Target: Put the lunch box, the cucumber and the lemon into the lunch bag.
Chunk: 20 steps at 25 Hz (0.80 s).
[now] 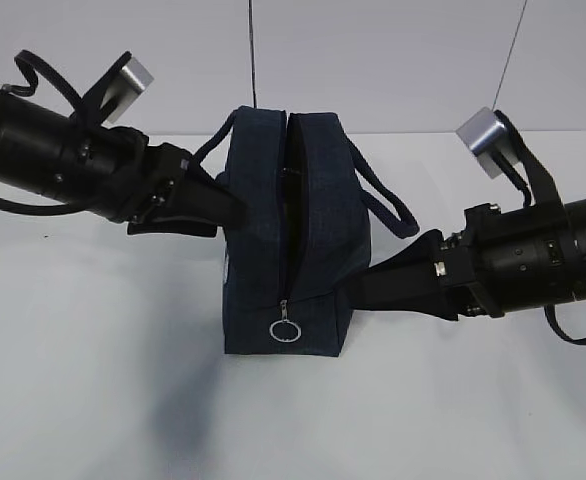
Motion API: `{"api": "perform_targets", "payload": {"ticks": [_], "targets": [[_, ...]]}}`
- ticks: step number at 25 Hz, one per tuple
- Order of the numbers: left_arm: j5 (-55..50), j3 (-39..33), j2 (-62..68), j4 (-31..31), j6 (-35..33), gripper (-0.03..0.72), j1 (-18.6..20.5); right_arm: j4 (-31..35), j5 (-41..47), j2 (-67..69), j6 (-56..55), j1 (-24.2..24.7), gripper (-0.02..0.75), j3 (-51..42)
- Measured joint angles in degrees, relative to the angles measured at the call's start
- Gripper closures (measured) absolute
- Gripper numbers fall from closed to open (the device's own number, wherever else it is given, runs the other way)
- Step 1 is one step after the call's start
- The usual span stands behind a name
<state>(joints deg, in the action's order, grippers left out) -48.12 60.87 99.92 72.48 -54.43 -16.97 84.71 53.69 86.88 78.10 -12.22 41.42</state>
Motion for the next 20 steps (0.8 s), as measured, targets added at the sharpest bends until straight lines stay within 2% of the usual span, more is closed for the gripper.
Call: {"api": "perform_targets", "payload": {"ticks": [7, 9, 12, 14, 20], "targets": [[1.3, -0.1, 0.0, 0.5, -0.1, 0.333, -0.2, 0.0, 0.0, 0.0, 0.1, 0.0, 0.377, 0.0], [1.3, -0.1, 0.0, 0.5, -0.1, 0.404, -0.2, 0.0, 0.0, 0.0, 0.1, 0.0, 0.377, 0.0], [0.8, -0.1, 0.0, 0.6, -0.1, 0.593, -0.2, 0.0, 0.0, 0.0, 0.3, 0.0, 0.377, 0.0], [0.7, -0.1, 0.0, 0.6, -0.1, 0.673, -0.2, 0.0, 0.0, 0.0, 0.4, 0.0, 0.377, 0.0], [0.3, -0.1, 0.0, 0.6, -0.1, 0.696, -0.2, 0.0, 0.0, 0.0, 0.9, 0.0, 0.377, 0.0]]}}
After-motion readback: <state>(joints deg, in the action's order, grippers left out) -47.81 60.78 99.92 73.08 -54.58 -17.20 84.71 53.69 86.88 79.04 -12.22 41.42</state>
